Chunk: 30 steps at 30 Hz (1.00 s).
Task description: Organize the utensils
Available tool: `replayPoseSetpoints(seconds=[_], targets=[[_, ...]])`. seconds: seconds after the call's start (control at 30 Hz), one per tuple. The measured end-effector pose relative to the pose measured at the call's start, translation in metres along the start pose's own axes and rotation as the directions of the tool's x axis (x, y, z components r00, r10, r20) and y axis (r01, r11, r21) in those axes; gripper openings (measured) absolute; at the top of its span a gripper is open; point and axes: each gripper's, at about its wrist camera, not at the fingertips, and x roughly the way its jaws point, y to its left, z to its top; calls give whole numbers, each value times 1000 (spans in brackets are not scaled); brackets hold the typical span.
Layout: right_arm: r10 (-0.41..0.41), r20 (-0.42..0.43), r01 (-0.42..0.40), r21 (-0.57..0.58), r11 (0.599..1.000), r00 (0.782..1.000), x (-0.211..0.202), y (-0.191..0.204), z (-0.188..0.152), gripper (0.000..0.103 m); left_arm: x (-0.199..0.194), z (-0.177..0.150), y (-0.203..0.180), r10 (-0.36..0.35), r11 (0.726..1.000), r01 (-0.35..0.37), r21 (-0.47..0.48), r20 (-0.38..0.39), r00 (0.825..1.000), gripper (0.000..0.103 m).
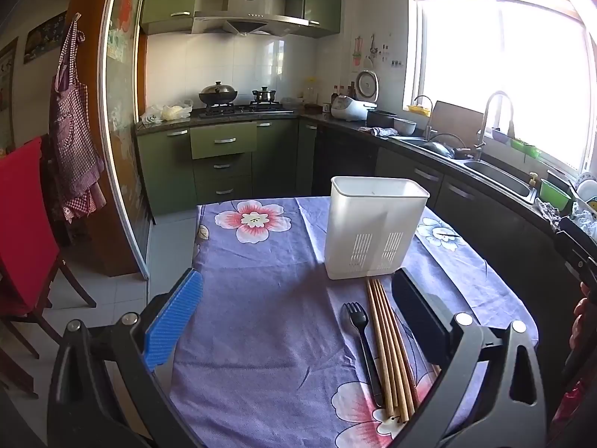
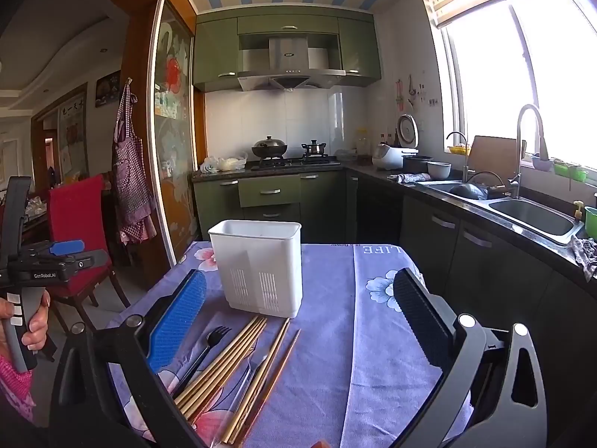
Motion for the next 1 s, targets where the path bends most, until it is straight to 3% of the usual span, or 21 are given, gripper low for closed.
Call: replayPoseSetpoints(seconds=[1.0], targets=[[10, -19, -10, -5, 1000, 1000, 10, 8, -3, 99, 2, -5, 4, 1, 1000, -1, -4, -8, 1000, 97]])
